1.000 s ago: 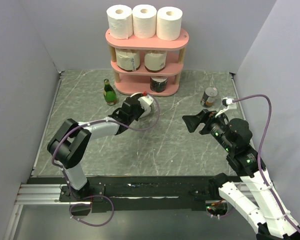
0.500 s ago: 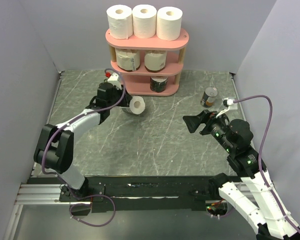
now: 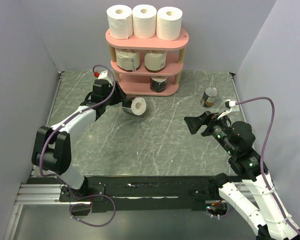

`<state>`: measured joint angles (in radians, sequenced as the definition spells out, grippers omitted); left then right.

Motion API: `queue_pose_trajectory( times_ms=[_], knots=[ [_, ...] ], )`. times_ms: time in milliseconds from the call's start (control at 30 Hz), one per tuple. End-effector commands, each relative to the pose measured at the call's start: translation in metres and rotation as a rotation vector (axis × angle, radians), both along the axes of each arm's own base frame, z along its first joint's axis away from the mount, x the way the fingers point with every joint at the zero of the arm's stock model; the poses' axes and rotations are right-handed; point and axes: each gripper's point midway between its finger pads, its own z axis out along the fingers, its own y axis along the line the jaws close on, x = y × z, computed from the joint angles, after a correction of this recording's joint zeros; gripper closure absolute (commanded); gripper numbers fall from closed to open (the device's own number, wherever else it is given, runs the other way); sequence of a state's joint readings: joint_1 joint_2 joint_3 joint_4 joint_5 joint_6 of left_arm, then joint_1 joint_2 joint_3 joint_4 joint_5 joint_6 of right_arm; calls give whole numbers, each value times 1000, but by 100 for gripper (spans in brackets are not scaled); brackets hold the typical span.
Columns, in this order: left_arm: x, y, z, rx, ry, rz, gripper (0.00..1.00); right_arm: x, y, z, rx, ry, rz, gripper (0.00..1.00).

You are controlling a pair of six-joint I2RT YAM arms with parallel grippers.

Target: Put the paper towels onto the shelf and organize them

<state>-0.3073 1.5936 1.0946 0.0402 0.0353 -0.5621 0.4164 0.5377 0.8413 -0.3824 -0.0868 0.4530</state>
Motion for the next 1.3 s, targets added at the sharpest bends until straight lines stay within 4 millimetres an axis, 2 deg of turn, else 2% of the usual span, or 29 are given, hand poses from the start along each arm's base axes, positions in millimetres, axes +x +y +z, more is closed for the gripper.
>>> queue_pose_trajectory(
  times_ms=[0, 67, 100, 133, 200, 233, 300, 333, 400, 433, 533, 633, 700, 833, 1000, 1267],
  knots=[
    [1, 16, 35, 23, -38, 85, 41, -5, -3, 22, 38, -61, -5, 0],
    [-6, 9, 41, 10, -68, 38, 38, -5, -1, 21, 42, -60, -1, 0],
    [-11, 6, 42, 22, -80, 17, 33, -4, -1, 20, 41, -57, -3, 0],
    [-18, -8, 52, 35, -143, -19, 31, -4, -1, 20, 43, -56, 0, 0],
    [-25, -17, 57, 182, -238, -66, 24, -3, 0, 18, 41, -53, 0, 0],
    [-38, -37, 55, 235, -269, -119, 22, -2, 0, 16, 36, -49, 1, 0],
    [-38, -43, 52, 390, -304, -148, 18, -2, 0, 15, 32, -44, 1, 0],
    [-44, -57, 50, 431, -307, -182, 17, -2, 0, 15, 33, -46, -1, 0],
    [-44, -59, 30, 571, -270, -192, 17, -2, 0, 15, 37, -47, -1, 0],
    [-50, -75, 34, 600, -287, -214, 16, -2, 0, 15, 39, -48, -1, 0],
    [-61, -98, 21, 747, -304, -257, 11, -3, -1, 16, 36, -53, -5, 0],
    [-63, -110, 5, 846, -287, -258, 5, -4, -4, 16, 26, -52, -14, 0],
    [-63, -114, -11, 905, -239, -277, 4, -4, -5, 15, 21, -53, -18, 1],
    [-64, -124, -25, 947, -234, -294, 4, -6, -7, 17, 23, -64, -24, 0],
    [-55, -118, -42, 1063, -213, -265, 6, -6, -7, 17, 20, -66, -23, 0],
    [-42, -121, -53, 1153, -241, -248, 9, -6, -9, 18, 13, -71, -31, 0]
  ],
)
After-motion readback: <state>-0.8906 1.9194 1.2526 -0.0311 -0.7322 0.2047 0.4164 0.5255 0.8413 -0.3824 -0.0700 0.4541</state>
